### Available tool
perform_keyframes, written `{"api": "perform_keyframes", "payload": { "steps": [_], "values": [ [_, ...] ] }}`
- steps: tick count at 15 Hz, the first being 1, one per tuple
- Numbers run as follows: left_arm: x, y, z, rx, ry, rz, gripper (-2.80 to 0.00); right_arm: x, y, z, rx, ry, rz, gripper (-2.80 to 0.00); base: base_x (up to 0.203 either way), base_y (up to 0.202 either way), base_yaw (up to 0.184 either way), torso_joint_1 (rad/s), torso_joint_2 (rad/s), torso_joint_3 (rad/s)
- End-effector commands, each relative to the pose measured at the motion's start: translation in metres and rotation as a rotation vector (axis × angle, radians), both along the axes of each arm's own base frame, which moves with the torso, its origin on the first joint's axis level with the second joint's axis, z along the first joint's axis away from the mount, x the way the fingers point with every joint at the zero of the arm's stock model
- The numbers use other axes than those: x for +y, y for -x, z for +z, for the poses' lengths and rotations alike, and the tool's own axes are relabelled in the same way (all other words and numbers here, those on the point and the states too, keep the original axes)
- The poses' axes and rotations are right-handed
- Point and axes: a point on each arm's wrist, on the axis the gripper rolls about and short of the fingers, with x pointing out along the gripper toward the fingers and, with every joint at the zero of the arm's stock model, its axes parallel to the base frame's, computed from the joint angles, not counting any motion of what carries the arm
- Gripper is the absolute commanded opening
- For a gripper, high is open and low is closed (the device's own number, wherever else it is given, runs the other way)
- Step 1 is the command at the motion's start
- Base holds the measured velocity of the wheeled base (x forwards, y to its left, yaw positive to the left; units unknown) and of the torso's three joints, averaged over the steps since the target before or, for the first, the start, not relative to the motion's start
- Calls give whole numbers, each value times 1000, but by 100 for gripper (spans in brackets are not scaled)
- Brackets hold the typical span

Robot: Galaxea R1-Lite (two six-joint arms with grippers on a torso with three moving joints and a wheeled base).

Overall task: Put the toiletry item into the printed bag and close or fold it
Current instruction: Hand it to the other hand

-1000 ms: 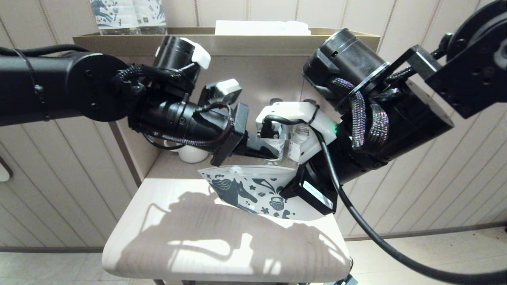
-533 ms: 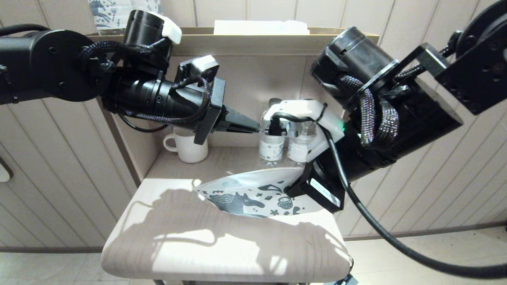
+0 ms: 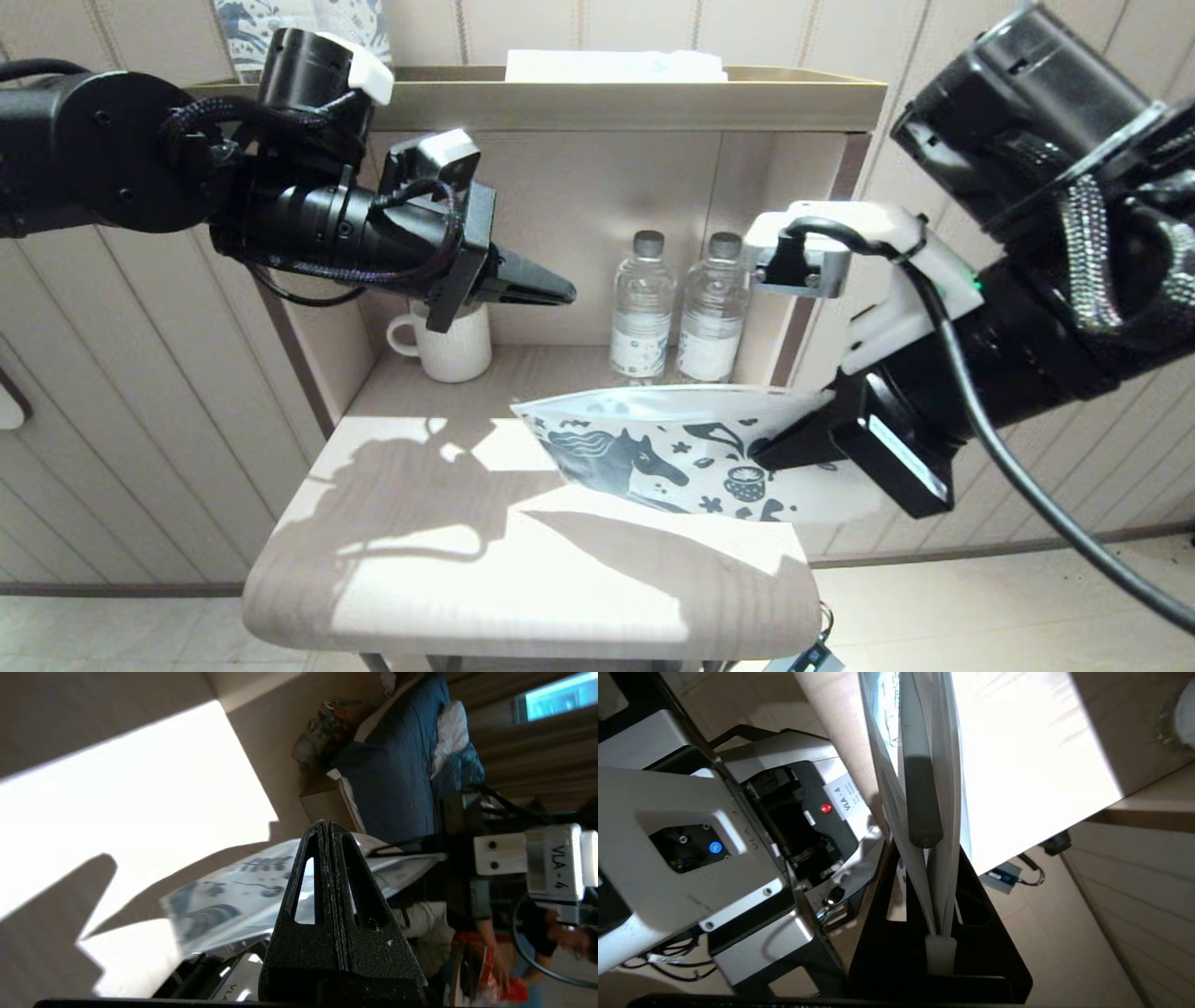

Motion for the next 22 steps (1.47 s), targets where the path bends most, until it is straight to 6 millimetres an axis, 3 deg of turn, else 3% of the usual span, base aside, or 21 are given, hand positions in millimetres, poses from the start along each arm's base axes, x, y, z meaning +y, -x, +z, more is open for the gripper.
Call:
{"api": "perform_keyframes", "payload": {
  "steps": [1, 7, 9, 13, 17, 19, 22],
  "values": [
    [3, 4, -5, 15, -23, 12, -280, -13, 8, -3, -5, -24, -14, -280, 0, 0, 0, 0, 0, 0],
    [6, 7, -29, -43, -274, 273, -280, -16, 4, -11, -88, -117, -39, -280, 0, 0, 0, 0, 0, 0],
    [10, 13, -24, -119, -333, 298, -280, -20, 11, -5, -86, -149, -67, -280, 0, 0, 0, 0, 0, 0],
    [11, 14, -33, -116, -414, 284, -280, -43, 41, 3, -61, -221, -133, -280, 0, 0, 0, 0, 0, 0],
    [13, 19, -28, -120, -407, 267, -280, -70, 24, -14, 43, -233, -231, -280, 0, 0, 0, 0, 0, 0],
    [11, 17, -32, -114, -404, 249, -280, -66, 13, -18, 87, -257, -179, -280, 0, 0, 0, 0, 0, 0],
    [11, 18, -28, -121, -355, 188, -280, -51, 21, -16, 55, -236, -58, -280, 0, 0, 0, 0, 0, 0]
  ]
}}
